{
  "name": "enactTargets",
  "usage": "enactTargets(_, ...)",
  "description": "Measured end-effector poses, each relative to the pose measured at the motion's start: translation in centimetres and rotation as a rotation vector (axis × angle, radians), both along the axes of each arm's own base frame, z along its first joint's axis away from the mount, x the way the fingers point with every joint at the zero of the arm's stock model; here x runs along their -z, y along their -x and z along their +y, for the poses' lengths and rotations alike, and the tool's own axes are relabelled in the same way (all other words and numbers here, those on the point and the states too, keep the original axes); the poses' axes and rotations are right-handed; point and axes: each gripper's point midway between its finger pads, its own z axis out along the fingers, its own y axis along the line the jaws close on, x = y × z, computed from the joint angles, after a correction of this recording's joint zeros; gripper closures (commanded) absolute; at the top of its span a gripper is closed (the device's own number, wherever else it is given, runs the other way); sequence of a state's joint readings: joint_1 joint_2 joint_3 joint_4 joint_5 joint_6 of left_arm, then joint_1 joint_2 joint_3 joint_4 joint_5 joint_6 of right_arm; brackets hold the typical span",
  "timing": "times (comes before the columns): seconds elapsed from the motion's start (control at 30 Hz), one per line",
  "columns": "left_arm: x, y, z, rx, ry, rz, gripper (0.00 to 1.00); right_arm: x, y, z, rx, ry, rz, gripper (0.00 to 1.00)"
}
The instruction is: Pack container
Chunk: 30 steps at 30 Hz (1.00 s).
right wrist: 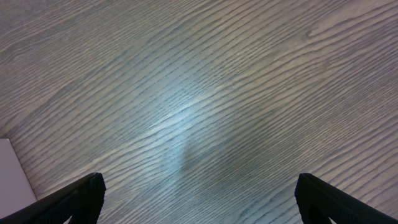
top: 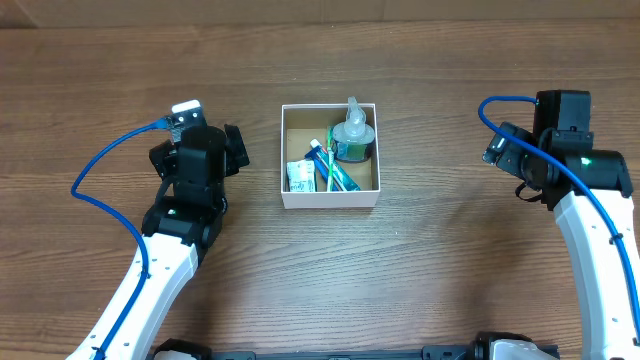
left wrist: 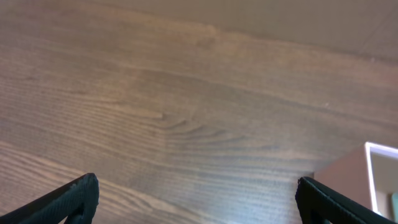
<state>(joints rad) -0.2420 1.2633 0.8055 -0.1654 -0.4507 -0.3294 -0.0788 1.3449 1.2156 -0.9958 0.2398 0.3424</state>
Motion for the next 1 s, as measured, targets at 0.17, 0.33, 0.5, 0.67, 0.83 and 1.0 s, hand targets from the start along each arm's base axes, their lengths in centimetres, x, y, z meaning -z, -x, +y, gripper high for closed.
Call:
enactTargets(0.17,0.42,0.32,0.13,-0.002,-0.008,0.023,0.0,0.0,0.01,0.0,0.0,0.0,0.0,0.0)
enactTargets(0.33,0.42,0.32,0.13,-0.002,-0.008,0.023,0.0,0.0,0.01,0.0,0.0,0.0,0.0,0.0)
enactTargets(0.5,0.42,0.32,0.12,-0.002,-0.008,0.023,0.0,0.0,0.01,0.0,0.0,0.0,0.0,0.0)
enactTargets(0.67,0.42,0.32,0.13,-0.002,-0.008,0.023,0.0,0.0,0.0,-0.01,0.0,0.0,0.0,0.0)
enactTargets(0.83,0.42,0.32,0.13,-0.002,-0.008,0.023,0.0,0.0,-0.01,0.0,0.0,0.0,0.0,0.0)
enactTargets(1.0,0.42,0.32,0.13,-0.002,-0.008,0.023,0.0,-0.51,0.13,0.01,0.001,0.001,-0.017,0.0)
